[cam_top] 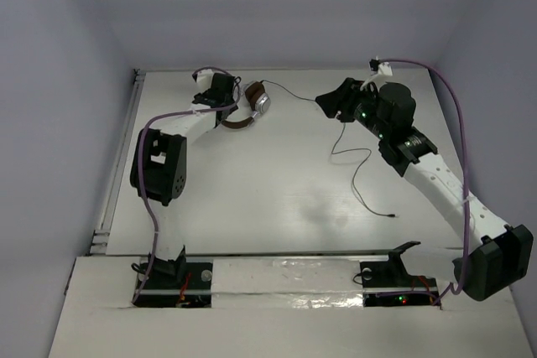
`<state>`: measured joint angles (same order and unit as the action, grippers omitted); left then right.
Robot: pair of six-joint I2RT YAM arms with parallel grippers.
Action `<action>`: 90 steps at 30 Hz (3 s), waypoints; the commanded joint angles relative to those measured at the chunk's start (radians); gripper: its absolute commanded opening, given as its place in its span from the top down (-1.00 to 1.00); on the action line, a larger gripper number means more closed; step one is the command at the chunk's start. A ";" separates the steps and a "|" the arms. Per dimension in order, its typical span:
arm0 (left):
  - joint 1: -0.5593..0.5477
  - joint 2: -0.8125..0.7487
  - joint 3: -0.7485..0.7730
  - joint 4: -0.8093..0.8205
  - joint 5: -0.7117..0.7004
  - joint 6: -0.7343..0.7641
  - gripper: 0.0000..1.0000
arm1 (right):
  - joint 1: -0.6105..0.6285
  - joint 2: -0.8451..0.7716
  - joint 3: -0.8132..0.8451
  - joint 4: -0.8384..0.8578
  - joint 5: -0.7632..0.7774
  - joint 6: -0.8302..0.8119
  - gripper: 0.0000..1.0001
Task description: Wrap the headphones
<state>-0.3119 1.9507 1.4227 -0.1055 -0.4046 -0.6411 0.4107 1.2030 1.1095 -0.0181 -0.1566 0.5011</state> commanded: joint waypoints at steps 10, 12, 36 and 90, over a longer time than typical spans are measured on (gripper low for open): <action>0.008 0.120 0.081 -0.069 -0.059 0.003 0.11 | 0.016 -0.034 -0.016 0.053 -0.018 -0.024 -0.14; 0.008 0.134 0.090 -0.068 -0.060 0.011 0.11 | 0.016 -0.026 -0.017 0.053 -0.023 -0.022 -0.13; 0.046 0.159 0.090 -0.004 0.053 0.101 1.00 | 0.016 -0.036 -0.030 0.063 0.028 -0.022 0.06; 0.214 -0.550 0.478 -0.096 1.043 0.121 1.00 | -0.033 0.201 -0.313 0.520 -0.282 -0.162 -0.24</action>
<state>-0.1028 1.4796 1.8133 -0.3202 0.5819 -0.4438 0.3790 1.4010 0.8444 0.3714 -0.4282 0.2970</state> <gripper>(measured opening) 0.047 0.622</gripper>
